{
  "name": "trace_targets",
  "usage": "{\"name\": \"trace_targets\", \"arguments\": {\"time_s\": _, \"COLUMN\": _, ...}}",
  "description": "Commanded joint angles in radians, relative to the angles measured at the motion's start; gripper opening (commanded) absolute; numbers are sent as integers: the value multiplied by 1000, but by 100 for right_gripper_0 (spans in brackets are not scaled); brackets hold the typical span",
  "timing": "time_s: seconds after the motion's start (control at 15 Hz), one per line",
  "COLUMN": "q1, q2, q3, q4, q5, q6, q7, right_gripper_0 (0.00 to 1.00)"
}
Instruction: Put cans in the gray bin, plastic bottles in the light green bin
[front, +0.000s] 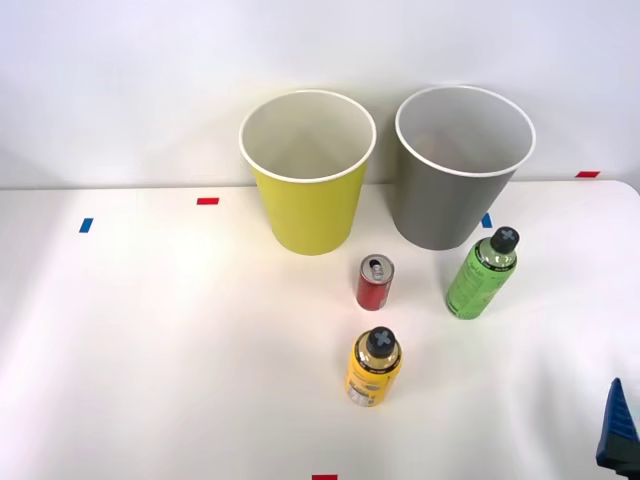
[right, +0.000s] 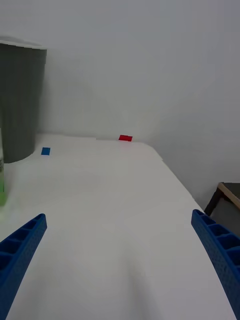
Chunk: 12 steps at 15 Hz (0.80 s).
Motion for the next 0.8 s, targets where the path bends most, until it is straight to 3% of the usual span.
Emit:
{"name": "trace_targets", "arguments": {"time_s": 0.07, "q1": -20, "q2": 0, "q3": 64, "q4": 11, "q5": 96, "q6": -10, "q7": 65, "right_gripper_0": 100}}
{"name": "trace_targets", "arguments": {"time_s": 0.4, "q1": -55, "q2": -9, "q3": 130, "q4": 11, "q5": 288, "q6": -11, "q7": 75, "right_gripper_0": 100}}
{"name": "trace_targets", "arguments": {"time_s": 0.8, "q1": -101, "q2": -73, "q3": 176, "q4": 159, "q5": 219, "q6": -192, "q7": 88, "right_gripper_0": 100}}
